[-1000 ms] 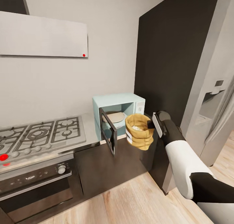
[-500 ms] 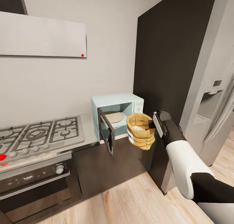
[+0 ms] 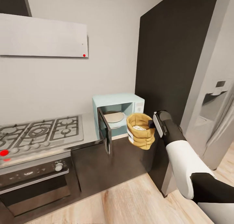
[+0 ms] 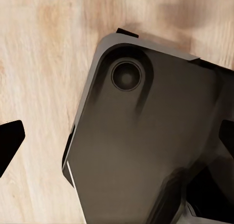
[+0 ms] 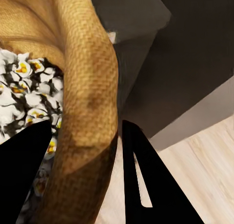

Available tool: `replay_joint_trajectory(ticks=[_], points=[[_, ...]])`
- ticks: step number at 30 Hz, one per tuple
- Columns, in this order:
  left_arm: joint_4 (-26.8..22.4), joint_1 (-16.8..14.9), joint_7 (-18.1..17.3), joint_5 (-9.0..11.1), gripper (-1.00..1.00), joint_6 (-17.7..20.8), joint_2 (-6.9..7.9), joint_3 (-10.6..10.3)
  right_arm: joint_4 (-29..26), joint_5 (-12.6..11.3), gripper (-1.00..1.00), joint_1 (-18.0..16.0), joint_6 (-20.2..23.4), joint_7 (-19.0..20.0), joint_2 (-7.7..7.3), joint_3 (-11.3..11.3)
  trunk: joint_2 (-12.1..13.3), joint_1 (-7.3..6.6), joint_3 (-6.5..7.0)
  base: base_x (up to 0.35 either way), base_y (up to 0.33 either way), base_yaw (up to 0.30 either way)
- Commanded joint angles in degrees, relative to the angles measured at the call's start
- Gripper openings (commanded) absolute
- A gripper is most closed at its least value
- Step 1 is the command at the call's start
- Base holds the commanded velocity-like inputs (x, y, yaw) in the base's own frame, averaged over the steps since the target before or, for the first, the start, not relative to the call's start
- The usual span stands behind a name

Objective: In the kitchen, take the popcorn bag from the countertop, put it into the microwave, and heat it until the popcorn is cooked so the cooked popcorn ends up inside the bag.

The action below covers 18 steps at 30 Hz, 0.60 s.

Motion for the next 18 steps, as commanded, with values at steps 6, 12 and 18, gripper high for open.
replay_joint_trajectory(ticks=[6, 12, 18], points=[[-0.02, 0.01, 0.05, -0.03, 1.00, -0.06, -0.01, 0.32, -0.04, 0.35, -1.00, -0.04, 0.23, 0.18, 0.06, -0.23, -0.04, 0.01, -0.06, 0.000, 0.000, 0.269], [-0.02, 0.01, 0.05, -0.03, 1.00, -0.06, -0.01, 0.32, -0.98, 0.35, -1.00, -0.04, 0.23, 0.18, 0.06, -0.23, -0.04, 0.01, -0.06, 0.000, 0.000, 0.245], [-0.02, 0.01, 0.05, -0.03, 1.00, -0.06, -0.01, 0.32, -1.25, 0.35, -1.00, -0.04, 0.23, 0.16, 0.01, -0.17, -0.04, 0.01, -0.06, 0.000, 0.000, 0.021]])
